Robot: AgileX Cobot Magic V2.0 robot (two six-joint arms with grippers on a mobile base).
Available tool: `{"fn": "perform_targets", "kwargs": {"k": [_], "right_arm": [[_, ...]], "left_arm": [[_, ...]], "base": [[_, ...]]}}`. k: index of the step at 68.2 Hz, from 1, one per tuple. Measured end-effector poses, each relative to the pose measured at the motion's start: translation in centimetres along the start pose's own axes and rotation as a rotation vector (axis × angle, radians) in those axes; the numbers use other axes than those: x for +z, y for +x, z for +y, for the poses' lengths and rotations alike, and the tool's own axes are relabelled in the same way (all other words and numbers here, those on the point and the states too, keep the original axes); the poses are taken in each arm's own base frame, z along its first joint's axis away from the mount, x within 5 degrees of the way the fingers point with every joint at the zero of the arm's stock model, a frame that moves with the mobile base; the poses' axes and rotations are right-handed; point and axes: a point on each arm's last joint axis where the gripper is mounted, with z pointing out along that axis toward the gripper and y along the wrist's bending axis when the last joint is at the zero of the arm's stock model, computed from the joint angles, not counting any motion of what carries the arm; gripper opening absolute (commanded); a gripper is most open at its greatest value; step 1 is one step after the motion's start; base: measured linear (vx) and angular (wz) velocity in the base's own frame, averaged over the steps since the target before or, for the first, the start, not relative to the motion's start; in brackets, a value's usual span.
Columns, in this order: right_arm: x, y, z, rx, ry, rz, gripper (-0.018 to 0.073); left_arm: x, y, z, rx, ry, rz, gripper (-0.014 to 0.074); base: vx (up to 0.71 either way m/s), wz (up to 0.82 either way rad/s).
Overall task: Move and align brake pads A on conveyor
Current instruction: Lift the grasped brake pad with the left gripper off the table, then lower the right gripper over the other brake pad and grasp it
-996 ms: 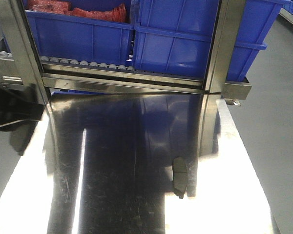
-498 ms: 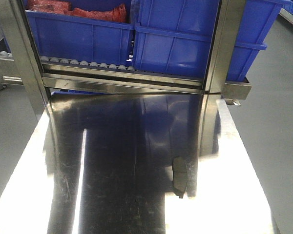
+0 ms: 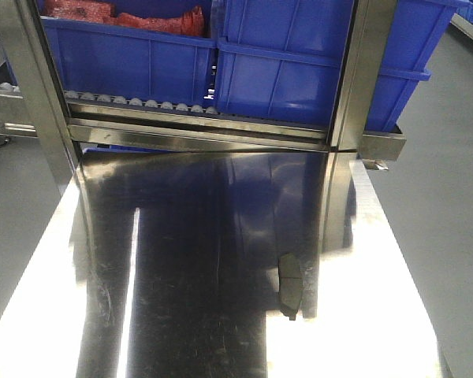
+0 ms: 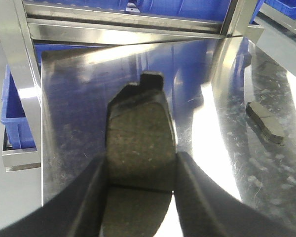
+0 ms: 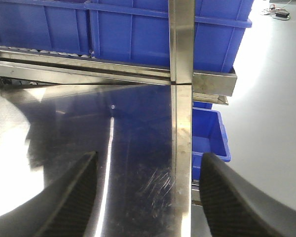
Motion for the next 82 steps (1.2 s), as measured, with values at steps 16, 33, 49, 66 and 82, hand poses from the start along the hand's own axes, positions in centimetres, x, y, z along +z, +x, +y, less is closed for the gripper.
{"fn": "perform_targets", "kwargs": {"k": [16,33,49,66,82], "right_arm": [[0.0,0.0,0.0,0.000,0.000,0.000,0.0440],[0.0,0.0,0.0,0.000,0.000,0.000,0.0440],[0.0,0.0,0.0,0.001,-0.001,0.000,0.0440],[0.4,-1.1,0.2,0.022,-0.009,0.080,0.0431],[4.9,-5.3,1.0,0.054,-0.010,0.371,0.0431]], "left_arm": [[0.0,0.0,0.0,-0.001,0.000,0.002,-0.0006],[0.0,0.0,0.0,-0.001,0.000,0.002,-0.0006],[0.0,0.0,0.0,-0.003,0.000,0.002,-0.0006],[0.0,0.0,0.0,-0.003,0.001,0.002,-0.0006],[0.0,0.0,0.0,-0.004,0.002,0.002,-0.0006]], "base": [[0.00,0.00],[0.00,0.00],[0.00,0.00],[0.00,0.00],[0.00,0.00]]}}
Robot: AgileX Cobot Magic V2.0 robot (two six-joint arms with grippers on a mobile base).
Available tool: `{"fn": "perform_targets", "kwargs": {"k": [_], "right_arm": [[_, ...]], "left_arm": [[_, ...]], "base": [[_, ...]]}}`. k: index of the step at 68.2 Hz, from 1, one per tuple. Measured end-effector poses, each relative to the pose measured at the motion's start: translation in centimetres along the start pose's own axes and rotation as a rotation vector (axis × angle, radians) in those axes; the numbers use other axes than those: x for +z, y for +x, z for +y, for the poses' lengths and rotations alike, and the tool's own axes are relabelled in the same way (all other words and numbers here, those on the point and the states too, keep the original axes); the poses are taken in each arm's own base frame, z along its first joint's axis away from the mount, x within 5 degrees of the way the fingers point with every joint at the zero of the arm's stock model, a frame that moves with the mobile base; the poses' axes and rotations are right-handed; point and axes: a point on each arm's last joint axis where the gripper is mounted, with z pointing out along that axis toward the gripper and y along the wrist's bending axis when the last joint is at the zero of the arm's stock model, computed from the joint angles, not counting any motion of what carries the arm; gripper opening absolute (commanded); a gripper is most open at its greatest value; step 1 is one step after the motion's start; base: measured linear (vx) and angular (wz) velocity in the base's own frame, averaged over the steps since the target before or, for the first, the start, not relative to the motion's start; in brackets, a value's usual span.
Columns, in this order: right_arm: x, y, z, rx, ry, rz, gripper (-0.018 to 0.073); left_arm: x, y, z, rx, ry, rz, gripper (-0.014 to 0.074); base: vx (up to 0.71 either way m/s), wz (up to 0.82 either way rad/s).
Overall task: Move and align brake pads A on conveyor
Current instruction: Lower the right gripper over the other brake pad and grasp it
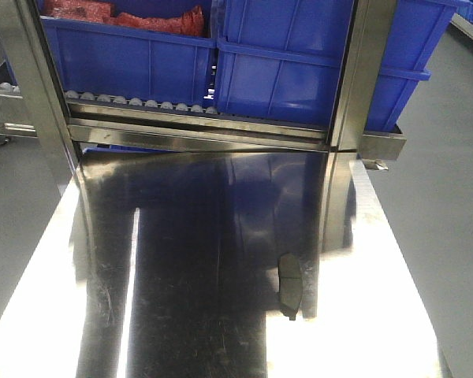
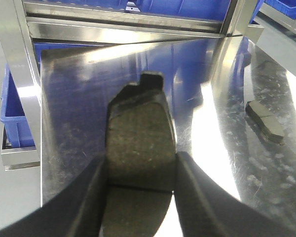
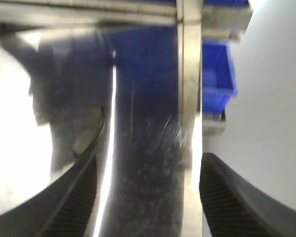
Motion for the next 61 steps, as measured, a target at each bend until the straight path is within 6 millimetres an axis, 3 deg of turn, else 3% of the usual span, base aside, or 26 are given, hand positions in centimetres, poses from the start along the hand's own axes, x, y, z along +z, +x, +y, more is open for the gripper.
{"fn": "perform_targets", "kwargs": {"k": [8,19,27,43,51,61], "right_arm": [[3.2,-2.0,0.4,0.020,0.002,0.166,0.0428],[7.8,-2.9,0.5,0.031,0.023,0.357,0.0428],[11.5,-2.5,0.3,0.035,0.042,0.495,0.0428],[16.6,-0.8,0.3,0.056,0.070,0.680,0.0428],[18.5,-0.5,1.8,0.042,0.060,0.735,0.0428],[20.9,-1.4,4.4,0.042,0.048,0.738,0.0429]], "left_arm": [[0.0,0.0,0.0,0.000,0.000,0.000,-0.0006],[0.0,0.0,0.0,0.000,0.000,0.000,-0.0006],[0.0,0.0,0.0,0.000,0.000,0.000,-0.0006],[0.0,0.0,0.0,0.000,0.000,0.000,-0.0006],[0.0,0.0,0.0,0.000,0.000,0.000,-0.0006],[0.0,0.0,0.0,0.000,0.000,0.000,-0.0006]], "base": [[0.00,0.00],[0.00,0.00],[0.00,0.00],[0.00,0.00],[0.00,0.00],[0.00,0.00]]}}
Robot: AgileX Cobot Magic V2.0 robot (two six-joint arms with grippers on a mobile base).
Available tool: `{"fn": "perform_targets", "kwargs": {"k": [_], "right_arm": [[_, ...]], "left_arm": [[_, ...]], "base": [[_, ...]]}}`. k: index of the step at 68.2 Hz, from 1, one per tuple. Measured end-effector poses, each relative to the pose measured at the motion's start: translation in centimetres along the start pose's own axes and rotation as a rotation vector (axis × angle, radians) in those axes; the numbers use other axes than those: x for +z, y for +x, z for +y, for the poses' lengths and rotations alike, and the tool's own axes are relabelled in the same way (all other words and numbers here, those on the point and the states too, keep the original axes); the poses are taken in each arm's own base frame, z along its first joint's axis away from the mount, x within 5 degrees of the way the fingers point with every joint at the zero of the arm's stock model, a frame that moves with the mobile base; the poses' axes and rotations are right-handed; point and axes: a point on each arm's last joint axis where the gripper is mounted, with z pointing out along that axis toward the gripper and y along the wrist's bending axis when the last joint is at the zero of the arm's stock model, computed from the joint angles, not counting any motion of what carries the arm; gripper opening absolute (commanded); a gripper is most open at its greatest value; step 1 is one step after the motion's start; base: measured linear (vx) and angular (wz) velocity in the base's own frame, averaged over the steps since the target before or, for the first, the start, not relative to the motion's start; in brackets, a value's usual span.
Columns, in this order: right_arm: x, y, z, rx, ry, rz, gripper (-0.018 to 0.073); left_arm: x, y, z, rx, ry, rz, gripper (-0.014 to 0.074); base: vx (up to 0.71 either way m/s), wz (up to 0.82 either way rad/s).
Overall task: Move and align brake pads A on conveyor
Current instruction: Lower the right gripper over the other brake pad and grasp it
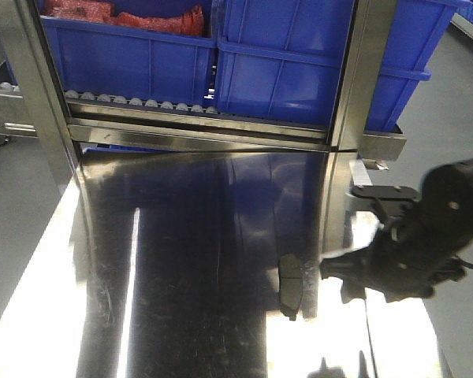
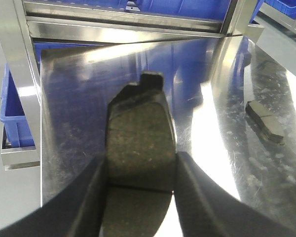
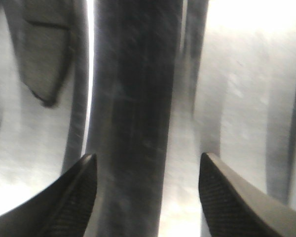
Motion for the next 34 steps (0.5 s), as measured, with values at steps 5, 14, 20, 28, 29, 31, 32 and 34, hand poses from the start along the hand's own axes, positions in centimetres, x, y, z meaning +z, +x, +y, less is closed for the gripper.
{"fn": "perform_targets", "kwargs": {"k": [5,14,20,28,29,31,32,34], "right_arm": [[0.3,-1.0,1.3,0.010,-0.007,-0.003,0.0429],[0.9,-2.5,3.7,-0.006,-0.023,-0.010,0.0429],[1.3,-3.5,5.1,-0.016,-0.028,-0.007,0.0440],[2.4,-4.7,6.5,-0.028,-0.018,0.025,0.0473],[2.5,-5.0,6.7,-0.026,-0.019,0.025,0.0477],[2.8,-5.3,6.8,-0.022,-0.015,0.034,0.0485],[3.0,-5.4,6.9,-0.019,-0.013,0.038,0.0491],[3.5,-5.7,7.0,-0.015,-0.006,0.052,0.0496]], "left_arm": [[0.0,0.0,0.0,0.000,0.000,0.000,-0.0006],[0.0,0.0,0.0,0.000,0.000,0.000,-0.0006],[0.0,0.0,0.0,0.000,0.000,0.000,-0.0006],[0.0,0.0,0.0,0.000,0.000,0.000,-0.0006],[0.0,0.0,0.0,0.000,0.000,0.000,-0.0006],[0.0,0.0,0.0,0.000,0.000,0.000,-0.0006],[0.0,0.0,0.0,0.000,0.000,0.000,-0.0006],[0.0,0.0,0.0,0.000,0.000,0.000,-0.0006]], "base": [[0.00,0.00],[0.00,0.00],[0.00,0.00],[0.00,0.00],[0.00,0.00],[0.00,0.00],[0.00,0.00],[0.00,0.00]]}}
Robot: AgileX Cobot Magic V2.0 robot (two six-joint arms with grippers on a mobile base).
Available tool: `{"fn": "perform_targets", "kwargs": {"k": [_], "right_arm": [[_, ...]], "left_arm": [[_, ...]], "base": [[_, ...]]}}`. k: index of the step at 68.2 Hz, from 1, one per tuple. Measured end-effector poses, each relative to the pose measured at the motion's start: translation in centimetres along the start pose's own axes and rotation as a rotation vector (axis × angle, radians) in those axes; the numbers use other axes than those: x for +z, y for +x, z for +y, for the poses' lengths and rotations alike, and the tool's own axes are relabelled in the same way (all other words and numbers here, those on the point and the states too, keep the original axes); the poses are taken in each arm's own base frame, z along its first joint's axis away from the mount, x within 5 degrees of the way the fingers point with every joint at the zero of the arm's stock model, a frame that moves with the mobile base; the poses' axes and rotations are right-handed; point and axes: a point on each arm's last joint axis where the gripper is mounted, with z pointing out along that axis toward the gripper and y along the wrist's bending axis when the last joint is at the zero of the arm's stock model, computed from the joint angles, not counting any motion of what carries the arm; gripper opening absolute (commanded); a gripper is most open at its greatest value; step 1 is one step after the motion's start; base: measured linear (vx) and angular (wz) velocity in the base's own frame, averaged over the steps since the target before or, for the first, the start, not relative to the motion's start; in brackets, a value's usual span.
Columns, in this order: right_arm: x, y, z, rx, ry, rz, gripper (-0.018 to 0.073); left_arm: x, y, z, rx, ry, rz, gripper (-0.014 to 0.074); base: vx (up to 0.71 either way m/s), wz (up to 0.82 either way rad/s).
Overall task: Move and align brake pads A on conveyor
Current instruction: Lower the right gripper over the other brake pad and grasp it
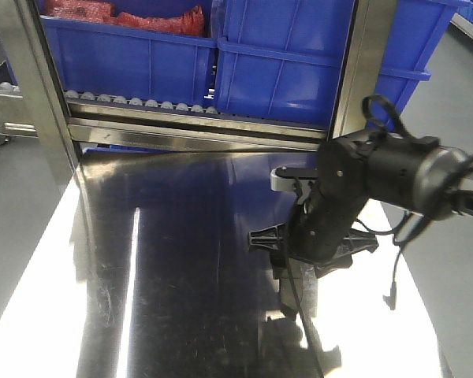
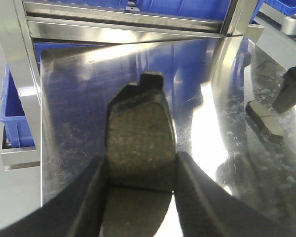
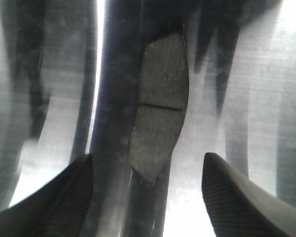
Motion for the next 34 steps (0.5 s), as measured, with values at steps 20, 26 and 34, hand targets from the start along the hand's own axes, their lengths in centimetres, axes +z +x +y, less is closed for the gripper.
{"fn": "perform_targets", "kwargs": {"k": [20,26,34], "right_arm": [[2.9,-1.4,0.2,0.015,0.061,0.062,0.0503],[3.6,-1.5,0.2,0.017,0.069,0.076,0.0503],[4.3,-1.9,0.3,0.013,0.079,0.083,0.0498]], "left_arm": [[0.0,0.0,0.0,0.000,0.000,0.000,-0.0006],[0.0,0.0,0.0,0.000,0.000,0.000,-0.0006],[0.0,0.0,0.0,0.000,0.000,0.000,-0.0006]], "base": [[0.00,0.00],[0.00,0.00],[0.00,0.00]]}}
